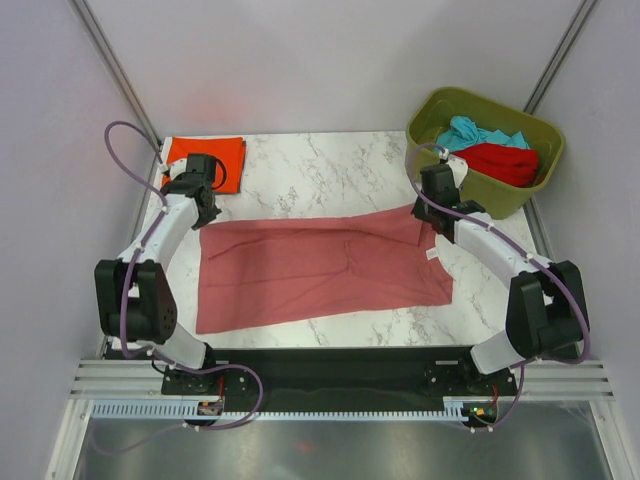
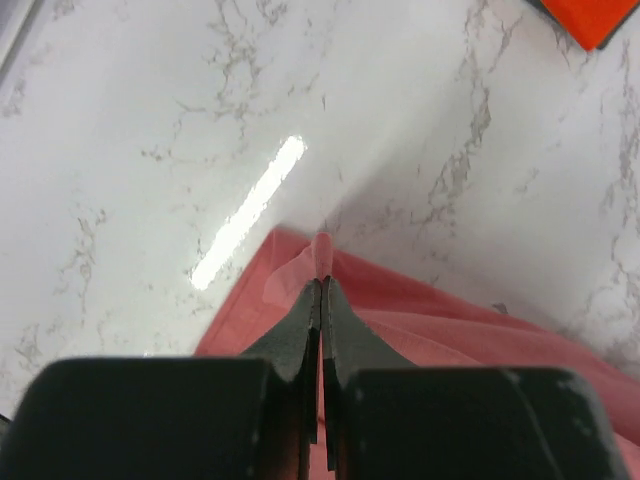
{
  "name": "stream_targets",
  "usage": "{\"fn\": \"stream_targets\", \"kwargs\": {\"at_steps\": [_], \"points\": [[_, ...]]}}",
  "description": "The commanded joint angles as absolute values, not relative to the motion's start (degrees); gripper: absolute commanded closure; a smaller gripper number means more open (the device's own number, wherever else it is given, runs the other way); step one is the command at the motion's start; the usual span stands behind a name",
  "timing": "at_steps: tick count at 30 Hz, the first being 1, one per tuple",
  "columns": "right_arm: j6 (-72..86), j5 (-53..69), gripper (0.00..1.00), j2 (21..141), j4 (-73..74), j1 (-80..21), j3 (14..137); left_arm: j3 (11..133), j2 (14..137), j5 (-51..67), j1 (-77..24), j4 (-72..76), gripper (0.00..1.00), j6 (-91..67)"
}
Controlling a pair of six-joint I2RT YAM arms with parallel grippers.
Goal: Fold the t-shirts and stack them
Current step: Fold the tshirt
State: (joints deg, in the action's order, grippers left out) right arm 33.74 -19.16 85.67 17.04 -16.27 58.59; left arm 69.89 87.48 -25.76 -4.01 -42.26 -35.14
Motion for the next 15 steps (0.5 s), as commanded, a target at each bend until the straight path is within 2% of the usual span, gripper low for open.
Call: {"fn": "stream_targets", "kwargs": {"at_steps": [1,15], "points": [[29.18,-20.22,1.0,87.98,11.96,-16.26,62.22,73.91,92.45,-33.22,-4.04,-41.4,0.98,-29.97],[25.4,-20.83,1.0,91.32,4.92,-15.91,66.8,82.35,100.28,-28.48,-3.78,-26.56,0.98,-20.31]]}}
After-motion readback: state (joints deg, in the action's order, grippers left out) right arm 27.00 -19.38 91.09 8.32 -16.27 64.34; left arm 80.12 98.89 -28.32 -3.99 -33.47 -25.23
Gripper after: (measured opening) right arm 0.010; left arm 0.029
